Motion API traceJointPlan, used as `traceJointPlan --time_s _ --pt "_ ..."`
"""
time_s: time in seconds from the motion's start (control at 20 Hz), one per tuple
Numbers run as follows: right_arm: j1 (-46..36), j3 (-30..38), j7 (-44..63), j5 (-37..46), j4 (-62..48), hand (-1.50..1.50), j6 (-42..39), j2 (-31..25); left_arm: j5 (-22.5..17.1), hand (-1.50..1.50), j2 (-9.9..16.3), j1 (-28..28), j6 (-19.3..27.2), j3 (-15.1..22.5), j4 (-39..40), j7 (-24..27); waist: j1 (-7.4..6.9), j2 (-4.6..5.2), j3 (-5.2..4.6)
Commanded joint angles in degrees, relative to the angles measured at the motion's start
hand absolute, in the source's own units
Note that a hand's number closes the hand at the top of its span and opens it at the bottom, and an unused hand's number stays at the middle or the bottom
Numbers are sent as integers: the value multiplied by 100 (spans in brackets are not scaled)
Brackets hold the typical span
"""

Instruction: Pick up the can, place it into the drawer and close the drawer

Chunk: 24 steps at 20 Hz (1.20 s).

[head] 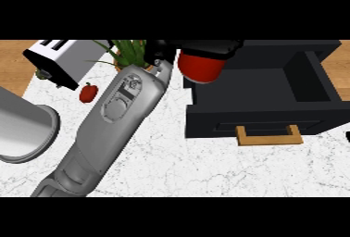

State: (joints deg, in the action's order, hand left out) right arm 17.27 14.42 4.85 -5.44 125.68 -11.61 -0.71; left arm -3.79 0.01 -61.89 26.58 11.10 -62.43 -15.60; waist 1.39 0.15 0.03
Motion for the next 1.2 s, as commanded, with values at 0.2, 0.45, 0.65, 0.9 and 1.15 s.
traceJointPlan --time_s 0.2,0.45,0.65,0.9,1.15 --pt "-141 -11 139 71 30 -150 39 -77 -515 150 -1 -1285 547 290 1222 -82 42 6 2" --pt "-199 114 131 -141 -50 -150 -84 -165 -816 150 -1 -1825 356 179 2245 393 127 40 5" --pt "-423 231 433 -281 6 -150 -34 -310 -1189 150 -1 -1949 668 668 2548 502 197 44 6" --pt "-504 -71 154 113 -198 -150 49 -79 -1392 150 -1 -2389 580 724 3212 765 236 77 9" --pt "-838 127 383 -56 -310 -150 115 -254 -1887 150 -1 -2394 653 1073 3353 815 250 70 9"
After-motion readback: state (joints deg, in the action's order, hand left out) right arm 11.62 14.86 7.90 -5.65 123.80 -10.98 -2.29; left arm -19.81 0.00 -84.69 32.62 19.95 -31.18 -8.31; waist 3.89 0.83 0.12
